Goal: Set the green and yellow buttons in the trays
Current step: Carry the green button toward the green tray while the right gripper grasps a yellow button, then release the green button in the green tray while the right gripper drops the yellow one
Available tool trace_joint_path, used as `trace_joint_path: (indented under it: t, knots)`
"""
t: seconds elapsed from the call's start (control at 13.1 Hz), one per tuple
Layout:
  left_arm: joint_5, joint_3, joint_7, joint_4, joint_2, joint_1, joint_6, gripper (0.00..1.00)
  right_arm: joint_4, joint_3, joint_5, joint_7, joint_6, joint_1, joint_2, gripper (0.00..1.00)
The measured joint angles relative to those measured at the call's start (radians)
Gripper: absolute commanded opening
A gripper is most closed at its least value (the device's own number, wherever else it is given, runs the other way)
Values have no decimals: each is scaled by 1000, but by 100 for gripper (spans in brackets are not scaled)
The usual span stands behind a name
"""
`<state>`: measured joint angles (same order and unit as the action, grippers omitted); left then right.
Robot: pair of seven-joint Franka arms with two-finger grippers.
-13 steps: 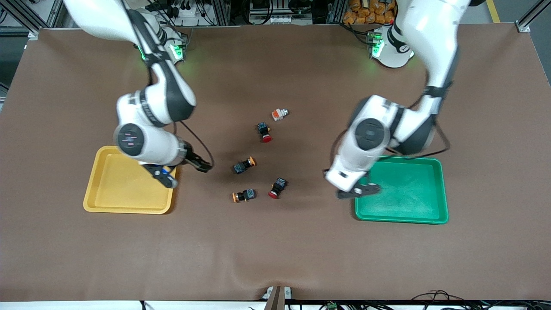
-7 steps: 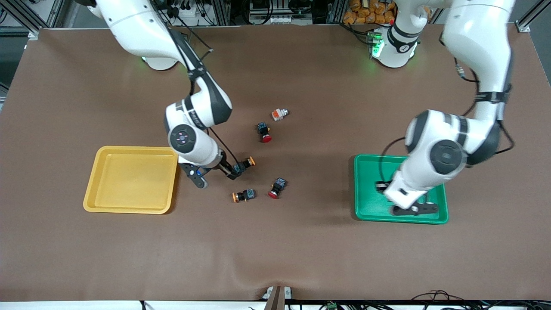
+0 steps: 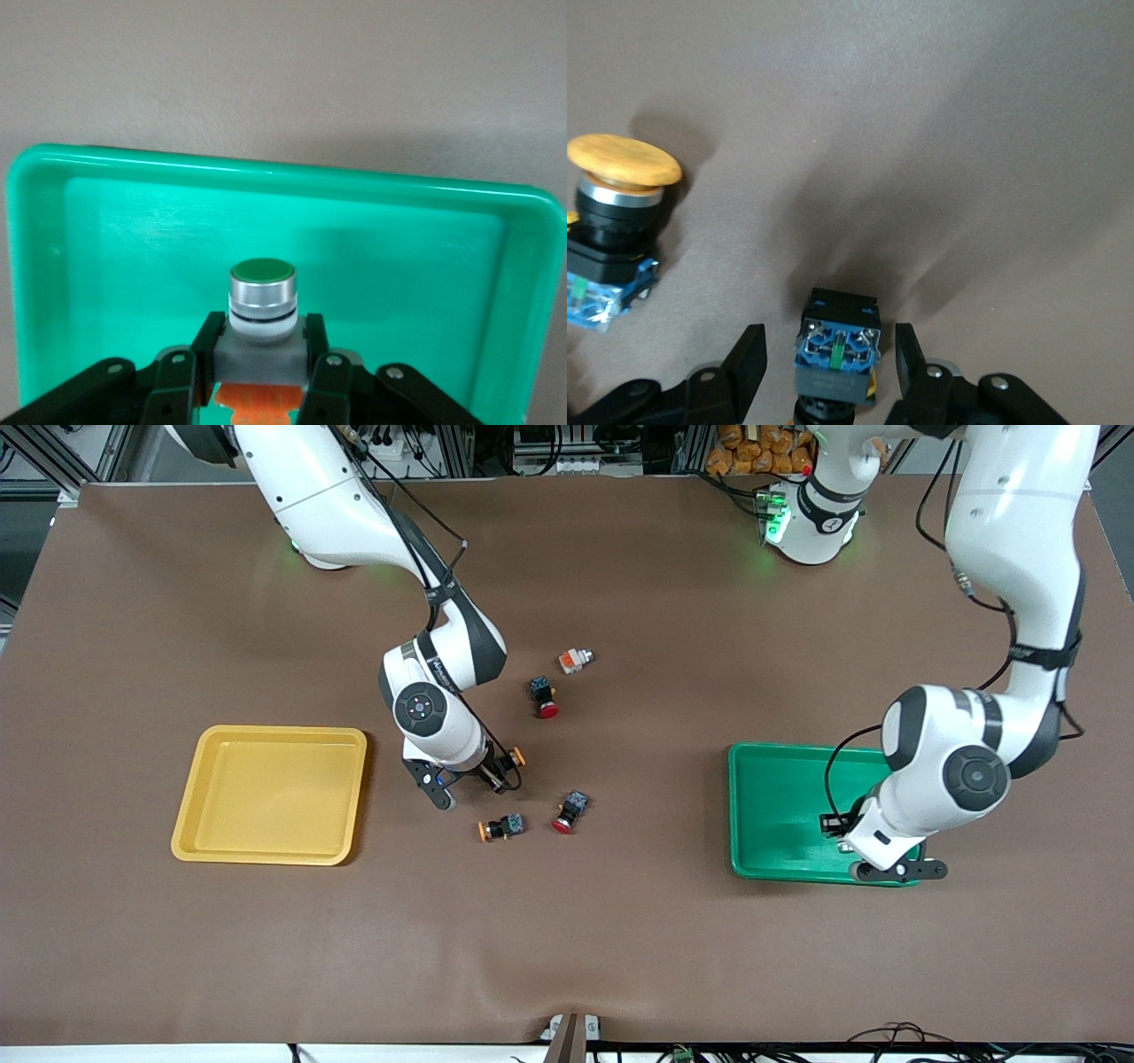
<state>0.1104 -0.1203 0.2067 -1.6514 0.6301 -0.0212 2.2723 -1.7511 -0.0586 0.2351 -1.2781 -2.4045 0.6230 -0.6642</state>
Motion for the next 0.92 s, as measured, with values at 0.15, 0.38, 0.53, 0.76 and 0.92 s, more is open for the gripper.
trace_joint_path:
  t: [0.15,0.38,0.53,0.76,0.92]
  knots:
    - [19,0,-38,-3,35,20,34,52,0,0,0,0,0,2,-5,15]
    - [86,-1,-68,-2,42,53,40,100,3,-2,0,1,0,4,-6,0]
    - [92,-2,-80,2,40,58,40,100,14,-13,-1,23,38,1,0,0]
    - [93,-15,-83,8,24,56,41,100,89,-31,-1,166,260,-59,62,0]
    - [93,-31,-83,15,-6,54,36,100,132,-34,-1,295,423,-144,131,0]
